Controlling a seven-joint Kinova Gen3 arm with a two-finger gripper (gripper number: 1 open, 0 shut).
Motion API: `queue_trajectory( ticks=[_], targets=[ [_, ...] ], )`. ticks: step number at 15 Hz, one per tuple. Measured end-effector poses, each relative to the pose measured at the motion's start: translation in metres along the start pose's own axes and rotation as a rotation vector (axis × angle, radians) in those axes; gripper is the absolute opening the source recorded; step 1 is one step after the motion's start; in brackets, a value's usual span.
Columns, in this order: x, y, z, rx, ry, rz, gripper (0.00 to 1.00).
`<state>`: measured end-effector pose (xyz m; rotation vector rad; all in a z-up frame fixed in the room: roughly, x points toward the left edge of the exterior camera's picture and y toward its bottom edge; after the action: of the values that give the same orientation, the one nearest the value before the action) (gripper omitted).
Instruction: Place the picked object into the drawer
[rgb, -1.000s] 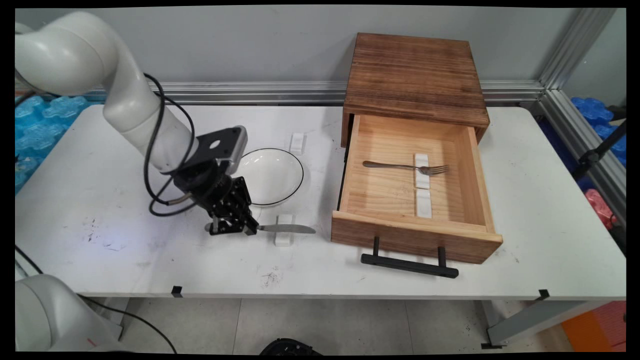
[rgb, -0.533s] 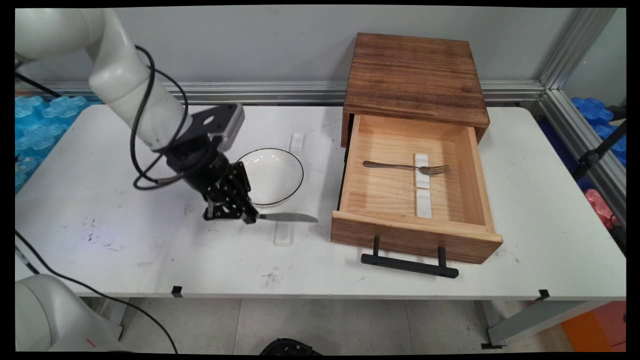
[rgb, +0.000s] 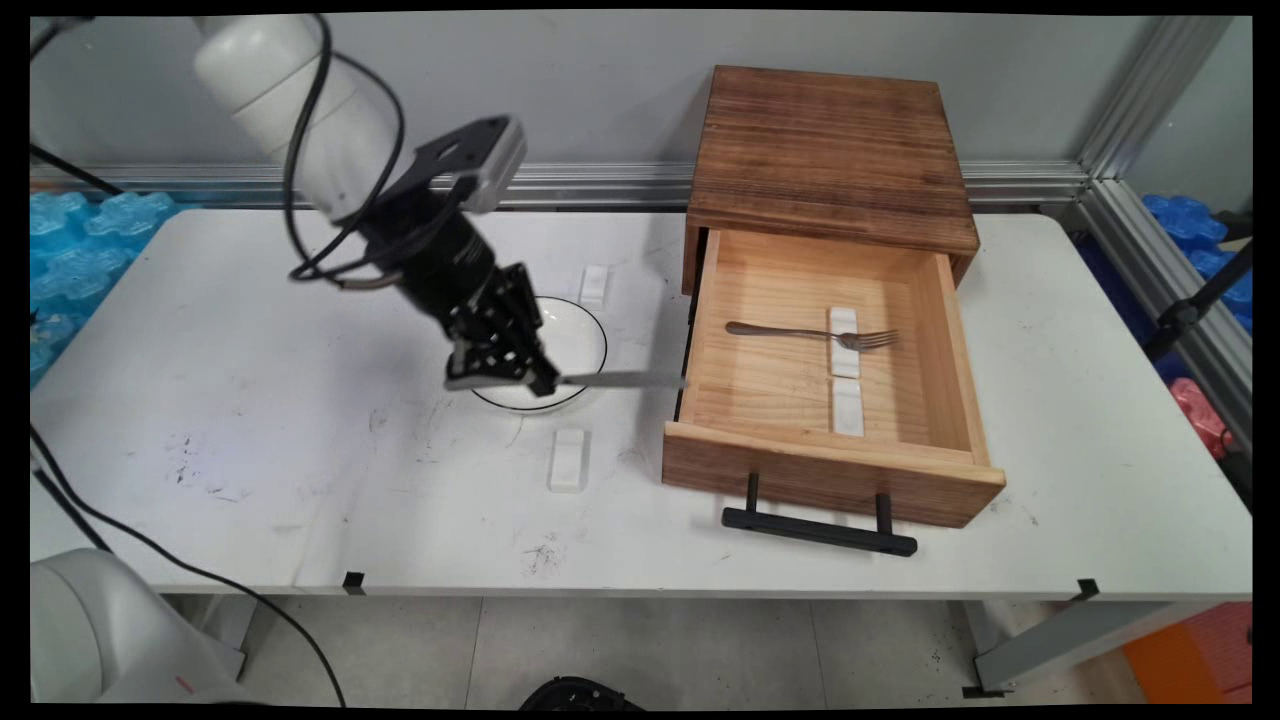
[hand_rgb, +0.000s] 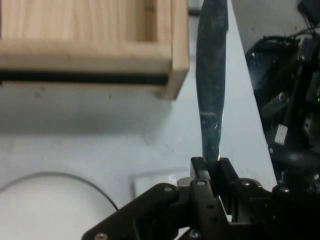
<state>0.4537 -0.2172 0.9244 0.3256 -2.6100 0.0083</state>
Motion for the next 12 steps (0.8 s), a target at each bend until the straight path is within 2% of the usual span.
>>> queue_trajectory(
  ticks=[7,12],
  targets=[
    [0.055,-0.037,0.005,0.042,0.045,0.040,0.00],
    [0.091,-0.058,0.027,0.051,0.045,0.073,0.00]
  ],
)
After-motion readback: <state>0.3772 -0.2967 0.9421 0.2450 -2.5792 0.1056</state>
